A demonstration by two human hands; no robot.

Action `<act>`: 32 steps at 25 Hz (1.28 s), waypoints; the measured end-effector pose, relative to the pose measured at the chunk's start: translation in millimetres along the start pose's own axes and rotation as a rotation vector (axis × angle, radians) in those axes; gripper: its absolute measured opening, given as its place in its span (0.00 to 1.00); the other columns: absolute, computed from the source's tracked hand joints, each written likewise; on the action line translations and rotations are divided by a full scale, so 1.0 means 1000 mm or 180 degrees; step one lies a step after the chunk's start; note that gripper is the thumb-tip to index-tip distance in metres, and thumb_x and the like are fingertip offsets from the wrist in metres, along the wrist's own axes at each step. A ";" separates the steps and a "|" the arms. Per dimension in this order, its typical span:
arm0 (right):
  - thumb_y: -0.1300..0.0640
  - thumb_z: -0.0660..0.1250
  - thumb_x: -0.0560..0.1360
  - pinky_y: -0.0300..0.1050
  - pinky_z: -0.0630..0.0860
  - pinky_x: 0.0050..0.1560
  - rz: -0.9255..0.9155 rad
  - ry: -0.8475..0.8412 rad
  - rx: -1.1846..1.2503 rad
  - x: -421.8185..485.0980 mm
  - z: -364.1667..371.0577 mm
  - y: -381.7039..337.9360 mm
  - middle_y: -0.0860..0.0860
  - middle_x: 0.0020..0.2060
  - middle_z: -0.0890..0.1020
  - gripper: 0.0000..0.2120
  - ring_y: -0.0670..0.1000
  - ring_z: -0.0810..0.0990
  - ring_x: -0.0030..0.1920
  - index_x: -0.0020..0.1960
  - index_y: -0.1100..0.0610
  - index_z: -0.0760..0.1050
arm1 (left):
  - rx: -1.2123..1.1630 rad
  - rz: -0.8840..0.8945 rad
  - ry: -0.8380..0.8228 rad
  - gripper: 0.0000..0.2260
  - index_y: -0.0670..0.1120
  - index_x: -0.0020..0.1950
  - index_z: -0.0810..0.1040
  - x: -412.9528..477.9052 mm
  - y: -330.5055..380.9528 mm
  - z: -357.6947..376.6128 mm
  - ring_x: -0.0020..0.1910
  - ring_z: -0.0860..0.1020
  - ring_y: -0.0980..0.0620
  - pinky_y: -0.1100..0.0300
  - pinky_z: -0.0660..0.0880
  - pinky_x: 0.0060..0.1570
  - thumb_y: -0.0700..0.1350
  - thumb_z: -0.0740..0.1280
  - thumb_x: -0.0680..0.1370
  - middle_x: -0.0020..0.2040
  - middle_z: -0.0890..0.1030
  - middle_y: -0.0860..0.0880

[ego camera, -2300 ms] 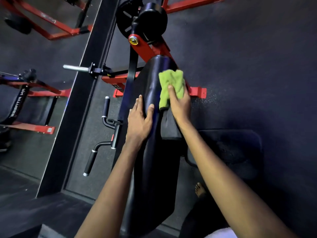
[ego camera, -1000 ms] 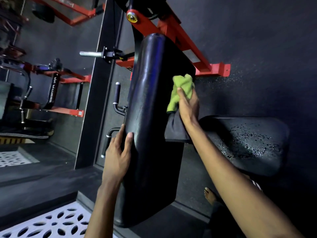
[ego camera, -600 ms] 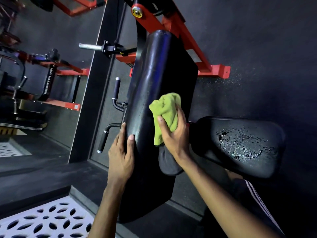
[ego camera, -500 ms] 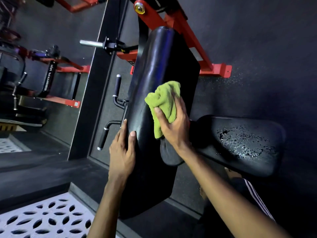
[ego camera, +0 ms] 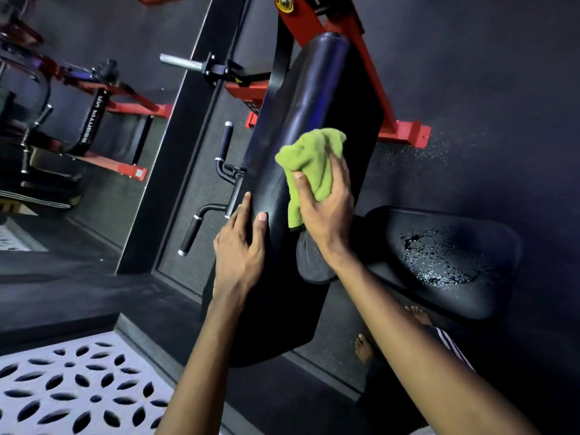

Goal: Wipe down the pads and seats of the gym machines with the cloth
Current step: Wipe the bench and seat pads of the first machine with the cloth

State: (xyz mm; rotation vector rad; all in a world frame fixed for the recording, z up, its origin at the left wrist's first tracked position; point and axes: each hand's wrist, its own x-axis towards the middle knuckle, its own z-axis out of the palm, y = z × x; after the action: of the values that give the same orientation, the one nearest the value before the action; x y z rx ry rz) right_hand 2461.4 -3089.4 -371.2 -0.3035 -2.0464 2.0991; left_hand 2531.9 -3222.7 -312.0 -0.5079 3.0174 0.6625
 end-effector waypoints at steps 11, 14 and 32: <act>0.42 0.67 0.77 0.48 0.77 0.60 0.1601 0.0561 0.0579 -0.034 -0.009 0.073 0.56 0.59 0.84 0.26 0.56 0.82 0.60 0.67 0.59 0.77 | -0.0057 0.0235 0.0053 0.32 0.47 0.79 0.64 -0.002 -0.002 0.000 0.74 0.67 0.52 0.48 0.64 0.74 0.63 0.61 0.80 0.76 0.70 0.48; 0.51 0.68 0.80 0.42 0.73 0.55 0.2043 0.0792 0.0573 0.008 -0.012 0.090 0.56 0.59 0.84 0.18 0.57 0.81 0.60 0.67 0.58 0.78 | -0.0070 0.0256 0.0023 0.34 0.46 0.79 0.63 -0.002 -0.004 0.001 0.75 0.66 0.52 0.49 0.64 0.74 0.64 0.62 0.79 0.76 0.69 0.48; 0.42 0.67 0.74 0.42 0.77 0.52 0.1555 0.0586 0.0650 -0.066 -0.009 0.072 0.52 0.54 0.85 0.26 0.51 0.84 0.53 0.66 0.55 0.78 | -0.0326 -0.0173 0.0145 0.24 0.48 0.75 0.71 -0.081 -0.049 -0.025 0.72 0.70 0.58 0.60 0.65 0.72 0.59 0.57 0.84 0.73 0.74 0.50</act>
State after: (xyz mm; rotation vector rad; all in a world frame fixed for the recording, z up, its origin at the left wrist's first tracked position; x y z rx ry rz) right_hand 2527.4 -3101.4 -443.0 -1.0075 -1.7618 2.4099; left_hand 2625.4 -3250.1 -302.6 -0.6146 3.0113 0.8162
